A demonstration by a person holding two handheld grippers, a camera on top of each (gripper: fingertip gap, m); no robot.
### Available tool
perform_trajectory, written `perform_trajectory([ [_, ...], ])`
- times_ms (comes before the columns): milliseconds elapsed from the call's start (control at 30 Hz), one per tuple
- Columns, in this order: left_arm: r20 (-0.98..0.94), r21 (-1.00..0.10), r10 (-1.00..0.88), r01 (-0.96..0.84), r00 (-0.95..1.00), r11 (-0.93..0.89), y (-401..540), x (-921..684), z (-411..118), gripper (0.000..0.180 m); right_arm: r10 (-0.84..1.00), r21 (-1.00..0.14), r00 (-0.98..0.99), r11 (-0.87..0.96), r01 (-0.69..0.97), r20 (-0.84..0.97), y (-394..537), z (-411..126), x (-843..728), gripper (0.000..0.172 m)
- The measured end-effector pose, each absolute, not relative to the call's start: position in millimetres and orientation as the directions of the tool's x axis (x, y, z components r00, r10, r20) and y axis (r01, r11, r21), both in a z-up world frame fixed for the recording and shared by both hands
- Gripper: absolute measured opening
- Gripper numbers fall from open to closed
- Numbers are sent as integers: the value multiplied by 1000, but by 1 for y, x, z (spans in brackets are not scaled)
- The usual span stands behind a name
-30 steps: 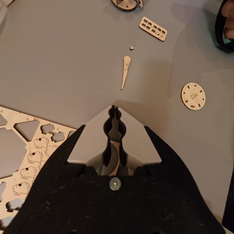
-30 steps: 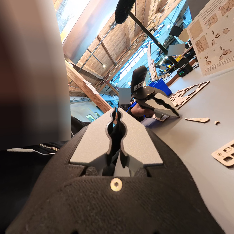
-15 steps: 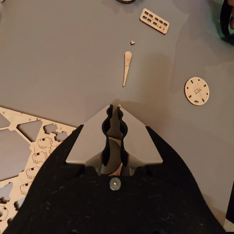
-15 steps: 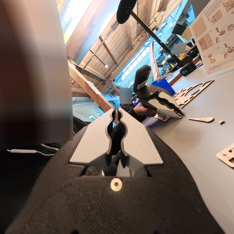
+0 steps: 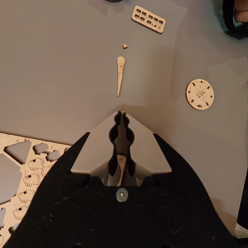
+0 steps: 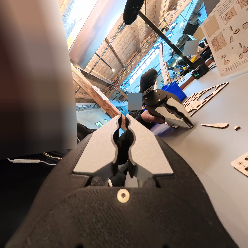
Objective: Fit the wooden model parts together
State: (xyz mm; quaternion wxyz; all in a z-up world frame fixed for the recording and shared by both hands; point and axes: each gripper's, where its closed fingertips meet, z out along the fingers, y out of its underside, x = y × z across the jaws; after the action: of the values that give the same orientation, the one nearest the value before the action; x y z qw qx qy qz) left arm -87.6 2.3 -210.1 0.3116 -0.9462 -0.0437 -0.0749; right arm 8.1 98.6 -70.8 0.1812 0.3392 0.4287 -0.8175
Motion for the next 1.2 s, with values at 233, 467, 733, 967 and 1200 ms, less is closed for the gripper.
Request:
perform_trajectory([
  [233,166,-598,51,142,985,-789,3,-89,-210,0,-5,-577,-702,-565,590,-712,98,-71,8,3],
  [467,145,-652,69,148,987,-744,8,-88,-202,0,10,-584,-698,-555,592,-716,96,-74,7,4],
  [733,36,-772,-121,-49,992,-634,39,-24,-162,0,255,-637,-584,-338,693,-770,73,-127,0,5],
  [967,-99,-752,-216,-215,971,-623,56,10,-144,0,246,-597,-544,-307,741,-802,66,-136,2,13],
  [1200,-167,-731,-227,-275,959,-624,62,14,-133,0,215,-610,-571,-270,745,-792,58,-133,10,19],
])
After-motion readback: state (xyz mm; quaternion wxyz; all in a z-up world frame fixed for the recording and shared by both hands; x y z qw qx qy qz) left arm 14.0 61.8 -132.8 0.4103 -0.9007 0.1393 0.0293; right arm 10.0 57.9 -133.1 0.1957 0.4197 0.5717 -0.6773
